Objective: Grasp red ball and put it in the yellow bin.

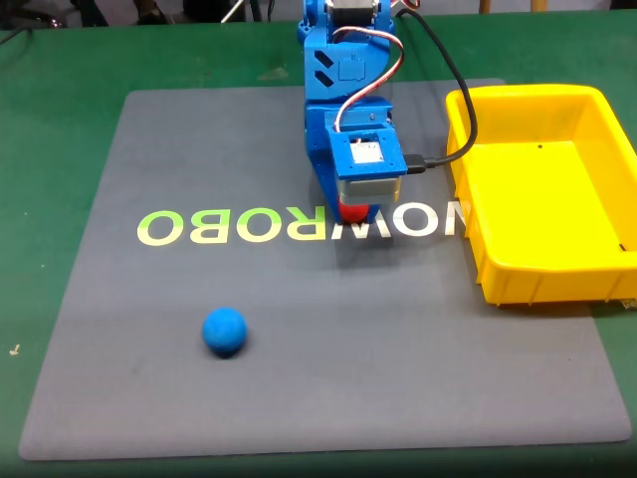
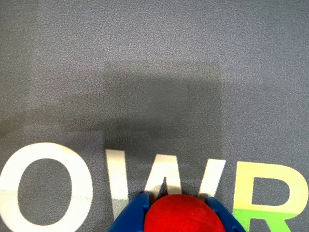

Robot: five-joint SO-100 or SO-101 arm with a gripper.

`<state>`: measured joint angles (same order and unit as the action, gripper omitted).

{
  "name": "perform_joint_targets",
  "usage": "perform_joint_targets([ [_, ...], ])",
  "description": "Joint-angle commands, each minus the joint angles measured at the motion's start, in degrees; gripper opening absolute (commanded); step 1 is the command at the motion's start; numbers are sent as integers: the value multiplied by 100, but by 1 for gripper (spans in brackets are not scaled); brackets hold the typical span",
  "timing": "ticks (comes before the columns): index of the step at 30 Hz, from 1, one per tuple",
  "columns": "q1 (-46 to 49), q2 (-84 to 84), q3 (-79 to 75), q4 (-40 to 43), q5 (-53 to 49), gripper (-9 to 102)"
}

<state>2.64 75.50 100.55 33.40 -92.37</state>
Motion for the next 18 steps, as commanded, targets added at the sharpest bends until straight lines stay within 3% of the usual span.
perform_joint_targets([
  [1, 79, 185, -299, -88, 53, 0],
  [18, -422, 2628, -316, -123, -79, 0],
])
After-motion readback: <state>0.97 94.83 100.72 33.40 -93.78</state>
